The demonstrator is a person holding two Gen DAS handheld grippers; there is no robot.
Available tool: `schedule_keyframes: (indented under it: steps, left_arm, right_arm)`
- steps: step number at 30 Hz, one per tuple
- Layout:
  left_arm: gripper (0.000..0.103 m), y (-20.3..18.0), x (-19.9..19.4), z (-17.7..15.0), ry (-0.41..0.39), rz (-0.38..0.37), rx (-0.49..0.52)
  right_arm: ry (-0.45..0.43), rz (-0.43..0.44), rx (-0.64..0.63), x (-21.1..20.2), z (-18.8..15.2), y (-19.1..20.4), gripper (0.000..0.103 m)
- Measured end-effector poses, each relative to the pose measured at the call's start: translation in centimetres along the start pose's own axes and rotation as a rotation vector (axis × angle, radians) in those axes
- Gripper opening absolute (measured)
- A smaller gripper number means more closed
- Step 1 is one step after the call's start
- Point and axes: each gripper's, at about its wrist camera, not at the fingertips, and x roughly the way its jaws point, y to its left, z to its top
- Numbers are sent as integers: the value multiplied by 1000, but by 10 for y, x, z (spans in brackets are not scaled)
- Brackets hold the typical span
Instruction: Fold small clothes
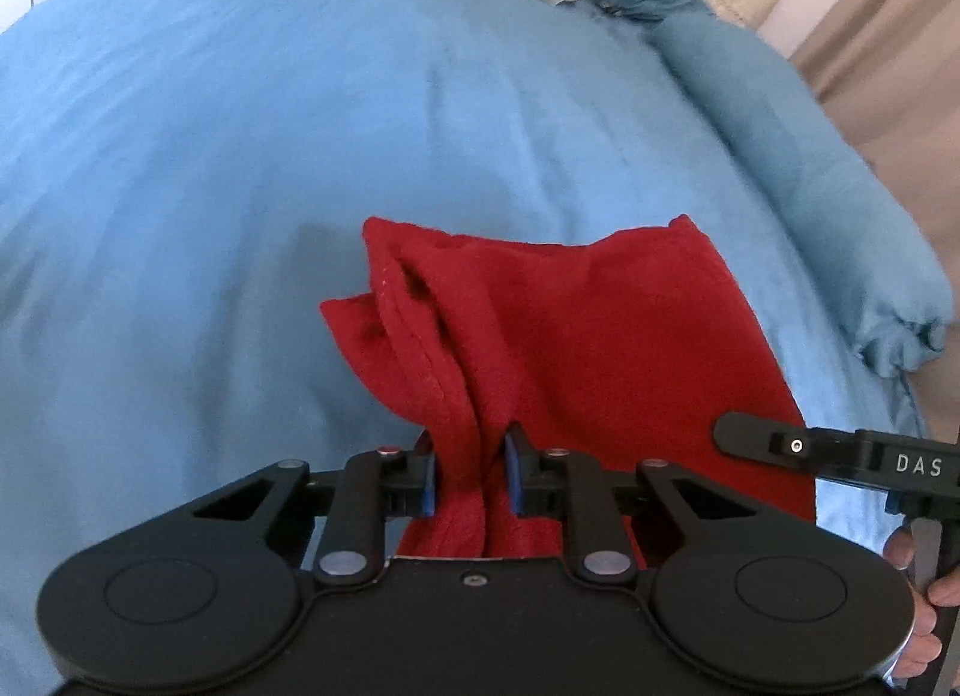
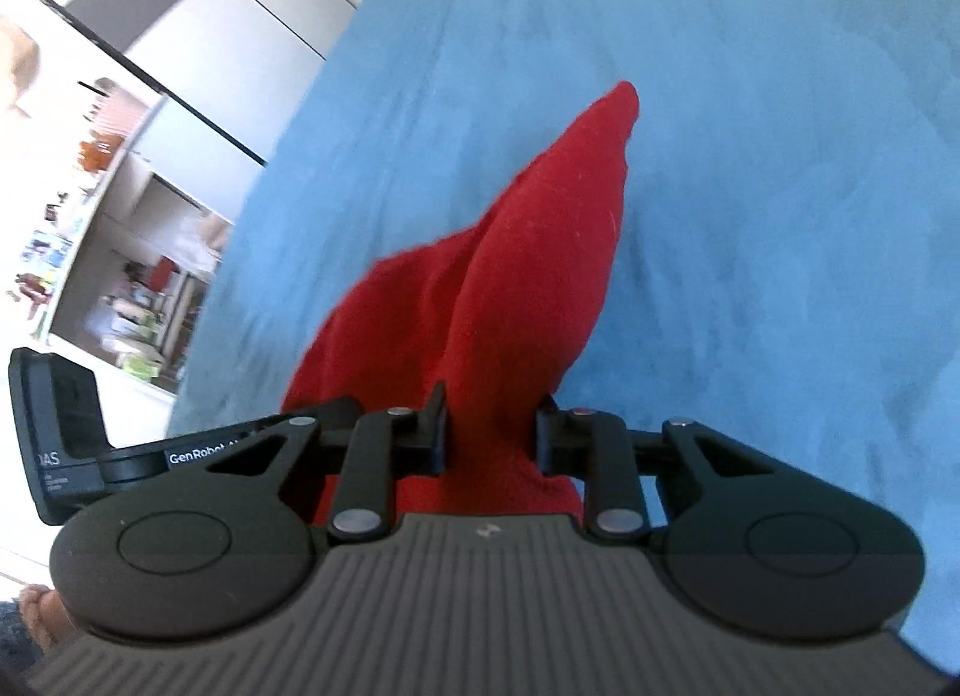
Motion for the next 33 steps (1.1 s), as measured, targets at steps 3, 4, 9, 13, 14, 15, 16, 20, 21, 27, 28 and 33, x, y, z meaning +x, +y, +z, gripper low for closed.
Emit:
schedule_keyframes:
  steps: [3,4,9,13,14,15,16,20,21,27,28,33]
  left_arm:
    - [23,-29,-8,-23,-15,-25,9]
    - [23,-37,-5,-31,-6,-42,-6]
    - [27,-60,30,-64,27,16,1]
    - [60,-62,38,-77,8,128,35]
    - [69,-62,38,-79,8,159,46]
    - [72,-62,38,-80,3,178,60]
    - [78,-62,35,-82,-5,198,79]
    - [90,-60,25,-86,-34,275,140]
    - [90,-60,25,-85,-40,282,147]
    - [91,-73,9,-82,-56,332,137]
    - [91,-77,3,-79,-64,335,141]
    - [91,-108,-53,-71,-119,313,171]
  right_arm:
    - [-21,-16,-3,-37,-9,-8,41]
    - [-22,-38,-4,-49,-14,-15,41]
    - [-4,-176,-24,-64,-41,-57,42]
    - [-10,-266,-71,-56,-65,-84,66]
    - [-26,-279,-86,-57,-69,-87,80]
    - [-39,-299,-97,-52,-72,-84,86]
    - [-52,-314,-102,-52,-74,-86,94]
    - [-68,-323,-83,-51,-79,-94,103]
    - [-68,-319,-75,-50,-78,-97,103]
    - [-81,-328,-116,-73,-77,-82,103]
    - [-86,-335,-127,-83,-76,-77,103]
    - [-78,-343,-138,-125,-69,-52,103]
